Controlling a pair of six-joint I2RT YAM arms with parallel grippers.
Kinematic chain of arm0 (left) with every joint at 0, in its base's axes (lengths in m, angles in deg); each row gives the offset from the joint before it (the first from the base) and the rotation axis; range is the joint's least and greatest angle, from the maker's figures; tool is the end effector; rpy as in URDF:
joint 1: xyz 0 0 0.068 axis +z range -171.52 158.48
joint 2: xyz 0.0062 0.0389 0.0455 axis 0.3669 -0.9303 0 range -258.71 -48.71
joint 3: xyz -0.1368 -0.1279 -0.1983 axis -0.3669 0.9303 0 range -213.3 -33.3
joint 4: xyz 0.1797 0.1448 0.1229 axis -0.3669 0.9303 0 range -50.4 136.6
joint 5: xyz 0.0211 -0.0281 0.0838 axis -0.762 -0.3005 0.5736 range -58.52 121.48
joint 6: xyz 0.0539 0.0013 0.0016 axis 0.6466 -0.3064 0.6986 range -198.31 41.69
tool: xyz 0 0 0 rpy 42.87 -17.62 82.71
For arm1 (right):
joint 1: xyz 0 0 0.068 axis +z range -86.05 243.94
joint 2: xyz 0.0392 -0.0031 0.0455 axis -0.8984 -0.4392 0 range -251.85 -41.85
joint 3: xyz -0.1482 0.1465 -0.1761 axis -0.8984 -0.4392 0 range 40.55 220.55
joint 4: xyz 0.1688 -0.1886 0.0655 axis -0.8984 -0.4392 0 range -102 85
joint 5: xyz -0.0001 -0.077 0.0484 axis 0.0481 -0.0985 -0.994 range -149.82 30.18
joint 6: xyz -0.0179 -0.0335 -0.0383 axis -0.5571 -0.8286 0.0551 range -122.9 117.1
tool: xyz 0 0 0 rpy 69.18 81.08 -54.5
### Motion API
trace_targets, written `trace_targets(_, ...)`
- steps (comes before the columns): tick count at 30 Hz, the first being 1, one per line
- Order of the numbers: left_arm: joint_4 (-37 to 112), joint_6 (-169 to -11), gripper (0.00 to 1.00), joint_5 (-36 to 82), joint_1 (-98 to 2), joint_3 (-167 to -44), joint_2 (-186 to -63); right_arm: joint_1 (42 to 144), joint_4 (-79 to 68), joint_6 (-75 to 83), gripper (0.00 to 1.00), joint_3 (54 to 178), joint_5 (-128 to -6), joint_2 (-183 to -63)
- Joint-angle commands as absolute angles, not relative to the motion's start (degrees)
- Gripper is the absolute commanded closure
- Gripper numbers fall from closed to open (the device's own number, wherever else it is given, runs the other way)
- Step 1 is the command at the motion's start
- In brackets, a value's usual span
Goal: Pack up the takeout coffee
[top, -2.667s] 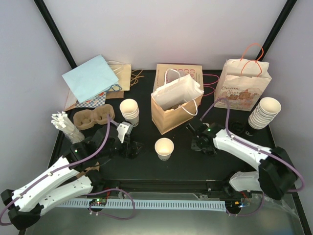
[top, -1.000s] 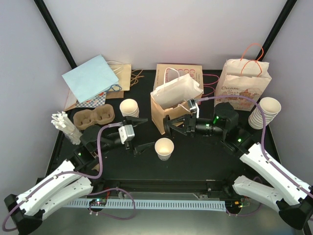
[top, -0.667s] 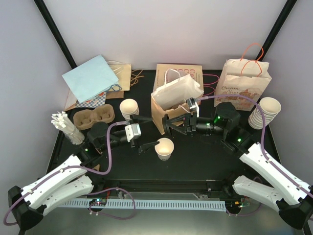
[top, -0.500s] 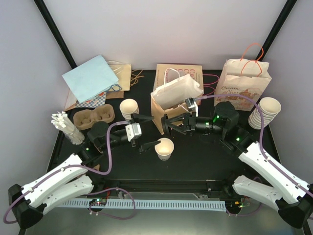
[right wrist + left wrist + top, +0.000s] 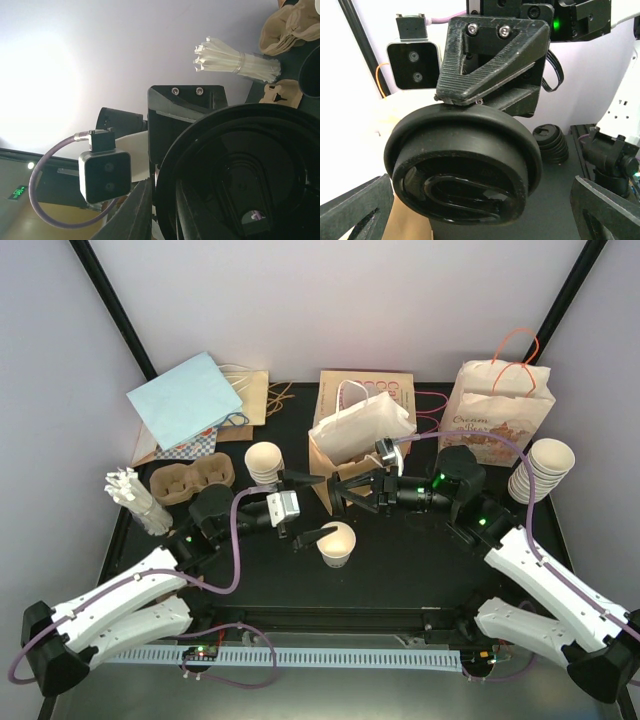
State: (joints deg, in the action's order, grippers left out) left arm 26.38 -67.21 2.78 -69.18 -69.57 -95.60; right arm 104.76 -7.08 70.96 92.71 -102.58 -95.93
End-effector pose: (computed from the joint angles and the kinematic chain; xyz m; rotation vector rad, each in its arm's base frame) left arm 0.1199 -0.1568 0.3246 1.1181 1.1431 -0.8823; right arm 0.1446 0.1568 0.3721 -0.1306 2.1167 1.9847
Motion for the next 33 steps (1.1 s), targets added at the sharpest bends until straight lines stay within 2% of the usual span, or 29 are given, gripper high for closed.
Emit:
trace_targets(1, 22.9, -65.6, 0.01, 4.8, -69.6, -72.7, -96.4, 105.1, -5.1, 71.7, 0.84, 94.2, -104.3, -96.0)
trace_targets(22, 22.2, -63.9, 0.02, 3.5, -70.0, -74.0, -99.6, 105.1, -4.0, 72.8, 0.85, 93.9, -105.0, -96.5)
trace_targets(30, 23.5, -62.6, 0.2, 2.8, -70.0, -74.4, -99.6, 105.1, -3.9, 73.1, 0.84, 93.7, -105.2, -96.5)
trace_targets(33, 23.6, -62.4, 0.23, 2.8, -70.0, -74.3, -99.4, 105.1, -4.0, 73.2, 0.84, 93.5, -105.1, -96.3)
